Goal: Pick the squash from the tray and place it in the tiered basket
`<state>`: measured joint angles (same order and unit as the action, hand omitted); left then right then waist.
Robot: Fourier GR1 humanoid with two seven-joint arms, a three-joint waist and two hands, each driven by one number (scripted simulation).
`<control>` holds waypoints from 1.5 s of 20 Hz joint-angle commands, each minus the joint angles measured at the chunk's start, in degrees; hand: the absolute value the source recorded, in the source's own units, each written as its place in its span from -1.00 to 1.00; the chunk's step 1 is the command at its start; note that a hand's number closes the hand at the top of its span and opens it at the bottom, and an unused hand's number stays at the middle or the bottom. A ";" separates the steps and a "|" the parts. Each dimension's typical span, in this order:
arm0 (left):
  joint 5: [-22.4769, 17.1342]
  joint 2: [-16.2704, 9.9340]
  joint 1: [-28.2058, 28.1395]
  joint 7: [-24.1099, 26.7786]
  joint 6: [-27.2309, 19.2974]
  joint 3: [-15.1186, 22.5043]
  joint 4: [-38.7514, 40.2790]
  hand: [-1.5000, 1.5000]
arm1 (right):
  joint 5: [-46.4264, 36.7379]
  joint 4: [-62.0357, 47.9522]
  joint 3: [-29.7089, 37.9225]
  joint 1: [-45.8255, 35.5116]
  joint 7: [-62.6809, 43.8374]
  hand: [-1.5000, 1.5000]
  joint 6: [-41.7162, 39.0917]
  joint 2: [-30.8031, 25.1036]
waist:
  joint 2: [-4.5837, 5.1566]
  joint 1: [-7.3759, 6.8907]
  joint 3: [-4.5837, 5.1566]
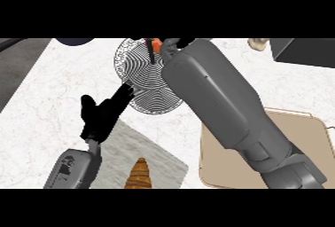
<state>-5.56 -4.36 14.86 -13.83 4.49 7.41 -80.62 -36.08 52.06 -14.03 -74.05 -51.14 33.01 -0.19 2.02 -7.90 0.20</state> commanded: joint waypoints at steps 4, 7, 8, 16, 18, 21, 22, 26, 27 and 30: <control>0.31 0.89 2.14 -0.48 -0.02 0.72 -0.64 0.00 | 4.62 -9.07 -2.38 -5.40 7.96 -1.00 15.13 0.18 | 0.16 -0.92 0.00; 0.21 0.50 3.51 -1.36 -1.06 -0.83 -0.09 0.00 | 3.96 -13.22 -3.73 -9.10 5.78 -1.00 20.00 0.18 | -0.26 0.04 0.05; 0.27 0.53 0.36 0.76 -0.54 -0.45 0.09 0.00 | 3.90 -14.61 -4.50 -8.68 5.32 -1.00 22.02 0.18 | -0.54 0.63 0.05; -0.38 -0.65 -0.99 -0.70 -2.54 -3.71 -0.52 0.00 | 2.93 -16.27 -0.07 -6.46 0.71 -1.00 30.40 0.18 | -2.03 6.59 -0.15; -1.27 -2.54 -6.69 2.02 -0.84 -4.60 -3.44 0.00 | 1.21 -12.65 -0.75 -4.33 -2.77 -1.00 26.13 -0.07 | -2.81 8.14 -0.19; -1.25 -2.23 -7.27 0.71 -1.93 -5.05 -4.09 0.00 | 2.58 0.49 -3.05 5.49 -0.69 -1.00 21.48 -2.73 | -3.23 10.02 -0.30; -1.70 -3.80 -6.21 0.25 -1.37 -6.52 -3.54 0.00 | 0.91 3.00 -5.36 5.41 -4.67 -1.00 19.13 -0.27 | -3.58 10.69 -0.27; -1.83 -2.84 -7.84 1.36 -2.80 -7.29 -3.85 0.00 | 3.47 16.22 -8.52 14.55 -5.16 -1.00 11.81 -5.36 | -3.89 12.26 -0.34; -1.97 -3.02 -5.43 0.72 -2.36 -7.51 -1.82 0.00 | 4.08 19.11 -8.37 12.72 -7.81 -1.00 8.17 -7.01 | -3.86 12.97 -0.28; -1.82 -3.46 -8.04 0.45 -2.74 -7.60 -4.27 0.00 | 4.76 30.09 -11.11 19.78 -9.55 -1.00 5.97 -10.55 | -4.21 13.30 -0.34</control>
<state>-7.17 -7.29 6.44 -13.58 2.17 0.73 -83.28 -32.23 70.16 -22.57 -60.57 -57.51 45.62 -6.88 -1.79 4.31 0.01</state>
